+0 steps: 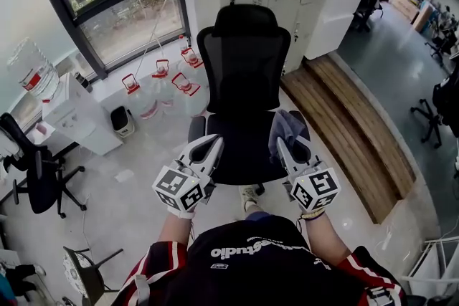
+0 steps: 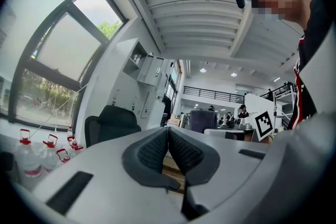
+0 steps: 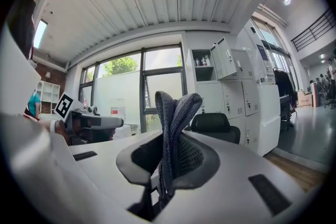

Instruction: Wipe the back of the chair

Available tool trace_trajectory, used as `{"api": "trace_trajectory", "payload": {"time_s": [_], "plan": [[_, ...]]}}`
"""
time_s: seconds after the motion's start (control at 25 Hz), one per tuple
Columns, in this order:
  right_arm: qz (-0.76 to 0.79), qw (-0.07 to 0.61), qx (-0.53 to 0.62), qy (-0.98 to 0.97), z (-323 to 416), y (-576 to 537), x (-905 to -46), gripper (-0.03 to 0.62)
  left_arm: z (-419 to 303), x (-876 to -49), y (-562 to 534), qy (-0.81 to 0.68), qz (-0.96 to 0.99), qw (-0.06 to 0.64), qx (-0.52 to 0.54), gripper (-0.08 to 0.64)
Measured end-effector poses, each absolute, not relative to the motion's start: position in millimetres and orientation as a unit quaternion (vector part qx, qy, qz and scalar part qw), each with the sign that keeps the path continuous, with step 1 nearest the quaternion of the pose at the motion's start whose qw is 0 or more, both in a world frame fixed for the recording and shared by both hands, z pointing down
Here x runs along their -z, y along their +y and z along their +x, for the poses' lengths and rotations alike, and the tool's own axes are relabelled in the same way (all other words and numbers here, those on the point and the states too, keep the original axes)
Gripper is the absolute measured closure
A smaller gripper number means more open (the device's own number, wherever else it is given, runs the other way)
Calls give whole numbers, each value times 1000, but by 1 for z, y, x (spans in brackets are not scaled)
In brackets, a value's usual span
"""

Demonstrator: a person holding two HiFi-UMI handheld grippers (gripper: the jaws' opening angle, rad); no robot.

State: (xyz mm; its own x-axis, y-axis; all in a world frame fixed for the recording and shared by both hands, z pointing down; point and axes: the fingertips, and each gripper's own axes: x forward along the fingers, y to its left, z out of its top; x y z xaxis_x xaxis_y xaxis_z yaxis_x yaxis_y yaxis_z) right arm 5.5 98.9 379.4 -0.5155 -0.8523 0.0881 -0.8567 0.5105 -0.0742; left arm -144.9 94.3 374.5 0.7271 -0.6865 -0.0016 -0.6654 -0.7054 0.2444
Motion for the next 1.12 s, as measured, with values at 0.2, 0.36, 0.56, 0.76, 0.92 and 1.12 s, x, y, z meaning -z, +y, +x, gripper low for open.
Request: {"api": "trace_trajectory", "payload": {"time_s": [0.2,0.36,0.56,0.76,0.92,1.12], "plan": [[486,14,-59,-872,10,62,-385,526,-146,-375,65,-379,917,114,41,535],[489,1,-58,-871,20,23,-386,526,-142,-374,27,-384,916,110,40,535],[497,-2,-64,-865,46,-38,-393,526,-120,-372,-35,-379,919,105,34,535],[508,-2,-70,-858,78,-104,-398,526,-90,-366,-99,-374,922,98,29,535],[510,-1,-78,-857,101,-152,-404,526,-65,-367,-147,-372,923,100,22,535],[511,-6,-88,-855,131,-205,-412,526,-37,-370,-197,-375,922,100,15,535]]}}
